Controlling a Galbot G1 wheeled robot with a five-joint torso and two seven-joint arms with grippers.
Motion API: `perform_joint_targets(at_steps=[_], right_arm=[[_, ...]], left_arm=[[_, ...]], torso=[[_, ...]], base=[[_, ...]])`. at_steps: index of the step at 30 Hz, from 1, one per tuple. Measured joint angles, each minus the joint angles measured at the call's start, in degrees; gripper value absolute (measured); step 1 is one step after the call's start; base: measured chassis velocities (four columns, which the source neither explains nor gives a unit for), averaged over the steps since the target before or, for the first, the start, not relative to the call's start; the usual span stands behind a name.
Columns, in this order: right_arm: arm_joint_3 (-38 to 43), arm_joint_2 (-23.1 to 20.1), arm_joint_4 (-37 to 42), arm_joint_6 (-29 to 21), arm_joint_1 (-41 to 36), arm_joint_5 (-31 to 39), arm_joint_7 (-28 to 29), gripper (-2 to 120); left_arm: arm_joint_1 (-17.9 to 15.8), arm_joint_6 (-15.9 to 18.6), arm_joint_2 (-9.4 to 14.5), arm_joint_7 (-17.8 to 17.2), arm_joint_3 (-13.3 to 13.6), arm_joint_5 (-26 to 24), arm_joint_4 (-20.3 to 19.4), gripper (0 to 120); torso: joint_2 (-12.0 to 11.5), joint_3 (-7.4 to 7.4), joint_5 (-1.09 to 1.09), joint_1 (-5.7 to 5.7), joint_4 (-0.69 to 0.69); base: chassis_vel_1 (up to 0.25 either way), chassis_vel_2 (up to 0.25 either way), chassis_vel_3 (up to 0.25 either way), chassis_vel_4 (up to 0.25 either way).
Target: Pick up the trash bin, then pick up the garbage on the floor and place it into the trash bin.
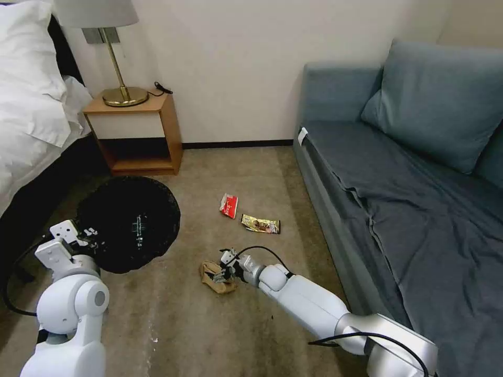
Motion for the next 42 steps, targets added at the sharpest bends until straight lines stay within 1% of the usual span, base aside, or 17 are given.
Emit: perform_joint_targets(at_steps=[20, 23, 24, 25, 26, 27, 28, 29, 30, 32, 33, 35, 36, 37, 38, 40, 42], right_arm=[[4.5, 0.8, -6.9, 1.9, -2.5, -6.6, -8.0, 100], [4.7, 0.8, -7.5, 2.5, -2.6, -7.0, -8.6, 95], [4.8, 0.9, -7.7, 2.8, -2.7, -7.1, -8.7, 88], [4.8, 0.9, -7.7, 2.8, -2.7, -7.1, -8.7, 88], [5.0, 1.0, -8.0, 2.9, -2.8, -7.3, -8.7, 79], [5.1, 1.1, -8.2, 2.9, -2.9, -7.2, -8.6, 74], [5.1, 1.1, -8.2, 2.9, -2.9, -7.2, -8.6, 74], [5.2, 1.2, -8.3, 2.9, -3.1, -7.1, -8.3, 69], [5.2, 1.2, -8.3, 2.9, -3.1, -7.1, -8.3, 69], [5.3, 1.3, -8.3, 3.0, -3.2, -7.0, -7.8, 56], [5.3, 1.3, -8.3, 3.0, -3.2, -7.0, -7.8, 56], [5.3, 1.4, -8.1, 3.0, -3.3, -6.9, -7.4, 44], [5.3, 1.4, -8.1, 3.0, -3.3, -6.9, -7.4, 44], [5.4, 1.4, -8.0, 3.0, -3.3, -6.9, -7.3, 39], [5.4, 1.4, -8.0, 3.0, -3.3, -6.9, -7.3, 39], [5.5, 1.4, -8.0, 3.1, -3.3, -6.8, -7.0, 26], [5.6, 1.4, -7.9, 3.2, -3.3, -6.8, -6.9, 22]], left_arm=[[1.1, 0.0, 0.0, -0.1, -0.3, 0.0, -0.8, 2], [1.1, 0.0, -0.1, -0.1, -0.3, 0.0, -0.7, 2], [1.1, 0.0, -0.1, -0.1, -0.3, 0.0, -0.6, 2], [1.1, 0.0, -0.1, -0.1, -0.3, 0.0, -0.6, 2], [1.1, -0.1, -0.3, 0.0, -0.3, 0.1, -0.4, 2], [1.1, -0.2, -0.3, 0.1, -0.3, 0.1, -0.2, 2], [1.1, -0.2, -0.3, 0.1, -0.3, 0.1, -0.2, 2], [1.1, -0.3, -0.4, 0.2, -0.3, 0.3, 0.0, 2], [1.1, -0.3, -0.4, 0.2, -0.3, 0.3, 0.0, 2], [0.8, -0.4, -0.6, 0.3, -0.1, 0.4, 0.4, 2], [0.8, -0.4, -0.6, 0.3, -0.1, 0.4, 0.4, 2], [0.6, -0.4, -0.5, 0.4, 0.0, 0.4, 0.5, 2], [0.6, -0.4, -0.5, 0.4, 0.0, 0.4, 0.5, 2], [0.5, -0.4, -0.5, 0.4, 0.0, 0.4, 0.5, 2], [0.5, -0.4, -0.5, 0.4, 0.0, 0.4, 0.5, 2], [0.5, -0.4, -0.4, 0.4, -0.1, 0.4, 0.5, 2], [0.5, -0.4, -0.4, 0.4, -0.1, 0.4, 0.5, 2]], torso=[[0.0, 0.0, 0.0, 0.0, 0.0], [0.0, 0.0, 0.0, 0.0, 0.0], [0.0, 0.0, 0.0, 0.0, 0.0], [0.0, 0.0, 0.0, 0.0, 0.0], [0.0, 0.0, 0.0, 0.0, 0.0], [0.0, 0.0, 0.0, 0.0, 0.0], [0.0, 0.0, 0.0, 0.0, 0.0], [0.0, 0.0, 0.0, 0.0, 0.0], [0.0, 0.0, 0.0, 0.0, 0.0], [0.0, 0.0, 0.0, 0.0, 0.0], [0.0, 0.0, 0.0, 0.0, 0.0], [0.0, 0.0, 0.0, 0.0, 0.0], [0.0, 0.0, 0.0, 0.0, 0.0], [0.0, 0.0, 0.0, 0.0, 0.0], [0.0, 0.0, 0.0, 0.0, 0.0], [0.0, 0.01, 0.0, 0.0, 0.0], [0.0, 0.01, 0.0, 0.0, 0.0]], base=[[0.0, 0.0, 0.0, 0.0], [0.0, 0.0, 0.0, 0.0], [0.0, 0.0, 0.0, 0.0], [0.0, 0.0, 0.0, 0.0], [0.0, 0.0, 0.0, 0.0], [0.0, 0.0, 0.0, 0.0], [0.0, 0.0, 0.0, 0.0], [0.0, 0.0, 0.0, 0.0], [0.0, 0.0, 0.0, 0.0], [0.0, 0.0, 0.0, 0.0], [0.0, 0.0, 0.0, 0.0], [0.0, 0.0, 0.0, 0.0], [0.0, 0.0, 0.0, 0.0], [0.0, 0.0, 0.0, 0.0], [0.0, 0.0, 0.0, 0.0], [0.0, 0.0, 0.0, 0.0], [0.0, 0.0, 0.0, 0.0]])
